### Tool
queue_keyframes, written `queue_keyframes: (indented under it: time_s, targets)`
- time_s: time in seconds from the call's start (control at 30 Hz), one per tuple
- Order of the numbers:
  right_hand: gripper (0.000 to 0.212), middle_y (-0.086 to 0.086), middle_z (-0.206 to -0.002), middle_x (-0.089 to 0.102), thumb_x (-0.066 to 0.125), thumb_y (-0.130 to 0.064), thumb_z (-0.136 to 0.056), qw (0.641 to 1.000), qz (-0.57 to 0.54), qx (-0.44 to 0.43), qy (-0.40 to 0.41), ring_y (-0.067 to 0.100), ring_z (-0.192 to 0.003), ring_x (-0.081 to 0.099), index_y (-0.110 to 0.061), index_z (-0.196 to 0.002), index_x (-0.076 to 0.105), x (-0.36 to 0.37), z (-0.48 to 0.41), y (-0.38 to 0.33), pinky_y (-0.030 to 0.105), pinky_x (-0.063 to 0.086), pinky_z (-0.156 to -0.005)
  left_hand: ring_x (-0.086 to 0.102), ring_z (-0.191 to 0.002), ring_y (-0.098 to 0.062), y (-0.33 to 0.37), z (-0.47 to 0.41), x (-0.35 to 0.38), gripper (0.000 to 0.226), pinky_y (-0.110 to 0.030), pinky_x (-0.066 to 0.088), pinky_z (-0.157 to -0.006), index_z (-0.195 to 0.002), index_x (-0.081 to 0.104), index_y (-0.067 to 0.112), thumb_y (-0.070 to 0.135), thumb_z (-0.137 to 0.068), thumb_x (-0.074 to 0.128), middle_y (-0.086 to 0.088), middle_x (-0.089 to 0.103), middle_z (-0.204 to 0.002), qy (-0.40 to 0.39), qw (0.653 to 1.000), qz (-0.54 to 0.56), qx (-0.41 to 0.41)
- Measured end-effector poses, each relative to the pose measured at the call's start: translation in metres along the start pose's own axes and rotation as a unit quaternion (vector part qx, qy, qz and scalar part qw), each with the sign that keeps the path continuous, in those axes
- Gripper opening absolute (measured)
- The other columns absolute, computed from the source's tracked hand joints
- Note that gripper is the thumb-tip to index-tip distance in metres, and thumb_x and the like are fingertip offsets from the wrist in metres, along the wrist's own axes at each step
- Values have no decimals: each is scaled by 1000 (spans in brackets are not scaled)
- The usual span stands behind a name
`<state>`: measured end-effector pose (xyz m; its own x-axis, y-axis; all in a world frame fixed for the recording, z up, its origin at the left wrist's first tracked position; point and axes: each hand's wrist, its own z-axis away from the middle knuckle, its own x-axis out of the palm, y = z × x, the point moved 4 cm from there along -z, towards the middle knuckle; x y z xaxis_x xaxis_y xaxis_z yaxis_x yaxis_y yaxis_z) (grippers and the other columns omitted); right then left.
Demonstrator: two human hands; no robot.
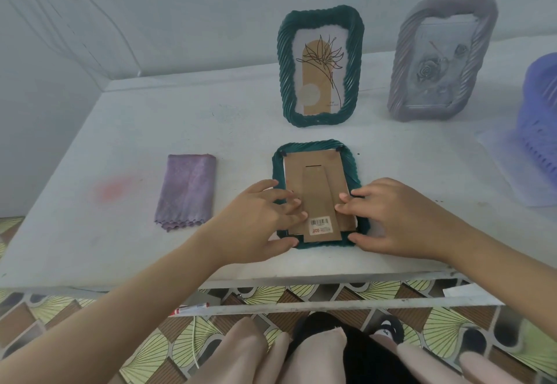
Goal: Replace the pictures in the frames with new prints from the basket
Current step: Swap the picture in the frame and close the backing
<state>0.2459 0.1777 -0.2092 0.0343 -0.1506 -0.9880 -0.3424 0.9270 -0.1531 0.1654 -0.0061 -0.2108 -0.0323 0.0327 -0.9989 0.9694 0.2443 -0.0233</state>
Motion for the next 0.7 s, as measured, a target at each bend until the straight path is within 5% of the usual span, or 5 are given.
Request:
queue_keyframes:
  time_s: [0.1,0.3,0.5,0.7]
  targets:
    - [47,2,-110,69,60,-45,-73,1000,-8,13,-19,19,-83,67,-18,-110,67,0,-1,0,32,50,-79,64,-103,-18,4,0,4,43,-37,43,-98,-106,70,15,39,-82,45,-4,72,-104,1,1000,-6,-5]
    - [51,-8,-131,56,56,-50,-82,996,-28,4,-80,14,-111,57,-29,-129,52,-7,-7,7,25,32,-101,64,-102,-19,7,2,6,39,-34,42,-97,-106,71,14,33,-86,44,-3,72,-104,32,999,-11,-11]
    - [52,1,-113,67,47,-49,-79,992,21,-36,-115,19,-84,64,-17,-119,59,-2,-13,4,35,49,-84,65,-100,-21,7,1,6,37,-33,34,-97,-105,71,12,31,-87,45,-4,72,-102,49,999,-2,-6]
    - [40,13,-91,72,39,-30,-82,997,62,-50,-24,22,-62,66,-4,-95,67,7,-9,-2,35,55,-63,64,-101,-20,9,3,6,35,-34,44,-94,-105,71,13,31,-86,46,-3,72,-103,58,998,10,-4]
